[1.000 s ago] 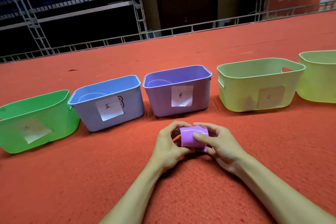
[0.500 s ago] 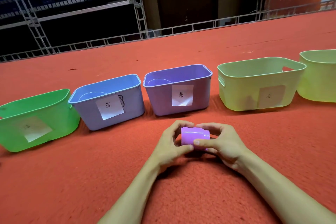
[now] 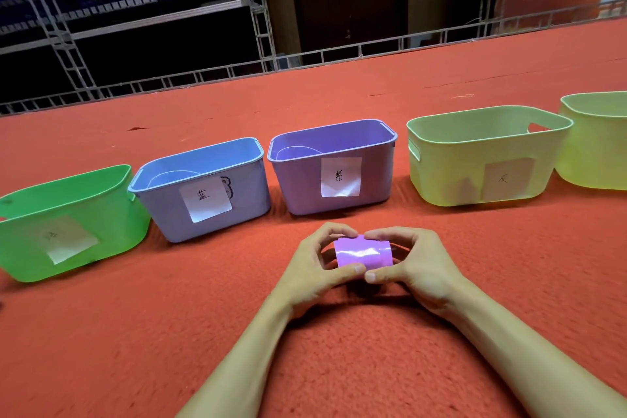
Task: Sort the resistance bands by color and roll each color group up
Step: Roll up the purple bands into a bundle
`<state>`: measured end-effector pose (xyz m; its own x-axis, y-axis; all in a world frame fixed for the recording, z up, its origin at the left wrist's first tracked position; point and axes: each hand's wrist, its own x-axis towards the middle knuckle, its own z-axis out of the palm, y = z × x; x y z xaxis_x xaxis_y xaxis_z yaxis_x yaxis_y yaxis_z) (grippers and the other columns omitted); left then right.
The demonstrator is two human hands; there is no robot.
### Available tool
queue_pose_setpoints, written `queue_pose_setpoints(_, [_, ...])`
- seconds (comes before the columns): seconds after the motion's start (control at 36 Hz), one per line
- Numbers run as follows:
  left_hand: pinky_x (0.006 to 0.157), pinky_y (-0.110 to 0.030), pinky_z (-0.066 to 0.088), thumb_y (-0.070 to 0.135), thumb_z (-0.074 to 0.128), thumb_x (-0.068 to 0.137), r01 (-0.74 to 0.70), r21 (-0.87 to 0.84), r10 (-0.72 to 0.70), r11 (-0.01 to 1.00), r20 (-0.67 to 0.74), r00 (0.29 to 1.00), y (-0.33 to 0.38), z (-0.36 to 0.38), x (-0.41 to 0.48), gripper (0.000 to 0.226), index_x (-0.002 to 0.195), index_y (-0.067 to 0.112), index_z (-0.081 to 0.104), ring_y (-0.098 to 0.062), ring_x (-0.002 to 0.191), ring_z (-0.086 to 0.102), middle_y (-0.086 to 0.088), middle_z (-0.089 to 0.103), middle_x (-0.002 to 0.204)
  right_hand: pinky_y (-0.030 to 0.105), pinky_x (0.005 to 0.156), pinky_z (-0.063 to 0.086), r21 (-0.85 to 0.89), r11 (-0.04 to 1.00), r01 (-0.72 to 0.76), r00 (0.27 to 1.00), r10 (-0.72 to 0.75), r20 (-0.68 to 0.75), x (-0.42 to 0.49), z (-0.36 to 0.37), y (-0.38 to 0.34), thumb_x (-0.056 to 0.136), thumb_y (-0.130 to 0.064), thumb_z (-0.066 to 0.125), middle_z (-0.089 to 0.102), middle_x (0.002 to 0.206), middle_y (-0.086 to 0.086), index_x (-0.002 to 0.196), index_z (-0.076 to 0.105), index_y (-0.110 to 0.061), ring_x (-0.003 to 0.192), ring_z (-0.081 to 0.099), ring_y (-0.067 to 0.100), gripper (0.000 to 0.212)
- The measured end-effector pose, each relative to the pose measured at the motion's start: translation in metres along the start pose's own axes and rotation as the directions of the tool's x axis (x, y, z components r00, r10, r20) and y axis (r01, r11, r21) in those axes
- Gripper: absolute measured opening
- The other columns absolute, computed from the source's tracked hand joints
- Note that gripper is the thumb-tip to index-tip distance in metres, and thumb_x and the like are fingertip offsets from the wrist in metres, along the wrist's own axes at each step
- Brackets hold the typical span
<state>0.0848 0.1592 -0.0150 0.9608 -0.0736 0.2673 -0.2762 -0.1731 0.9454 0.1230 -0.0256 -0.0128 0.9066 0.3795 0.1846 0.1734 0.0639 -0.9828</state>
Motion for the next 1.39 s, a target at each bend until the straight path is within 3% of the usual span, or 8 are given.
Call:
queue_pose_setpoints(0.08, [0.088,-0.028,0.051,0.019,0.082,0.065,-0.008,-0.003,0.008,1.0,-0.016,1.0,0.0,-0.001,0.0,0.045,0.106,0.016,0.061,-0.015,0.101,0.064,0.0,0.066,0.111,0.021,0.078,0.054,0.007,1.0,0.017,1.0,-0.017,0.011,0.0,0.001,0.0,0.047,0.014,0.085,0.075,0.097,-0.005,0.097,0.074,-0.016,0.093,0.07,0.013,0.059])
queue_pose_setpoints(0.39, [0.089,-0.028,0.05,0.02,0.077,0.07,-0.014,-0.021,0.013,1.0,-0.003,1.0,0.001,-0.003,0.0,0.046,0.11,0.008,0.058,-0.015,0.101,0.063,0.002,0.065,0.109,0.024,0.082,0.055,-0.002,0.998,0.058,0.998,-0.058,0.02,0.0,0.001,0.002,0.049,0.011,0.086,0.074,0.1,-0.004,0.099,0.073,-0.016,0.095,0.07,0.014,0.058])
queue_pose_setpoints(0.64, [0.086,-0.028,0.051,0.019,0.082,0.063,-0.05,-0.028,0.047,0.998,-0.07,0.996,-0.001,-0.005,0.001,0.041,0.1,0.014,0.065,-0.013,0.097,0.064,0.004,0.069,0.102,0.02,0.08,0.052,0.011,0.996,0.084,0.996,-0.084,0.04,0.001,0.002,0.003,0.051,0.009,0.086,0.074,0.102,-0.003,0.1,0.072,-0.016,0.098,0.069,0.013,0.056])
queue_pose_setpoints(0.78, [0.082,-0.027,0.052,0.019,0.083,0.061,-0.035,-0.02,0.033,0.999,-0.092,0.995,-0.004,-0.006,0.001,0.043,0.099,0.011,0.066,-0.013,0.093,0.065,0.005,0.069,0.098,0.022,0.088,0.051,-0.097,0.99,0.107,0.99,-0.097,0.097,0.001,0.002,0.002,0.061,0.001,0.086,0.072,0.108,-0.005,0.106,0.07,-0.018,0.103,0.067,0.011,0.052])
queue_pose_setpoints(0.97, [0.08,-0.023,0.051,0.003,0.083,0.064,-0.028,0.001,0.028,1.0,-0.099,0.995,-0.005,-0.007,0.001,0.039,0.098,0.01,0.066,-0.01,0.09,0.065,0.005,0.07,0.096,0.016,0.093,0.046,-0.204,0.969,0.14,0.985,-0.116,0.125,0.0,0.0,-0.005,0.068,-0.01,0.084,0.071,0.108,-0.012,0.109,0.069,-0.021,0.107,0.062,0.001,0.045])
queue_pose_setpoints(1.25, [0.079,-0.023,0.051,0.003,0.084,0.063,-0.024,-0.011,0.023,1.0,-0.084,0.996,-0.002,-0.007,0.0,0.041,0.099,0.011,0.065,-0.009,0.094,0.065,0.008,0.069,0.097,0.012,0.091,0.045,-0.236,0.96,0.149,0.986,-0.125,0.114,-0.001,-0.001,-0.004,0.07,-0.012,0.083,0.071,0.109,-0.016,0.112,0.069,-0.023,0.107,0.061,-0.003,0.046])
queue_pose_setpoints(1.39, [0.081,-0.021,0.05,-0.006,0.082,0.066,-0.025,0.005,0.025,1.0,-0.063,0.998,-0.005,-0.01,0.0,0.041,0.1,0.007,0.065,-0.007,0.096,0.065,0.009,0.069,0.098,0.008,0.082,0.045,-0.203,0.973,0.106,0.989,-0.082,0.125,-0.002,-0.002,-0.004,0.071,-0.005,0.081,0.069,0.112,-0.013,0.116,0.068,-0.021,0.105,0.062,-0.005,0.049])
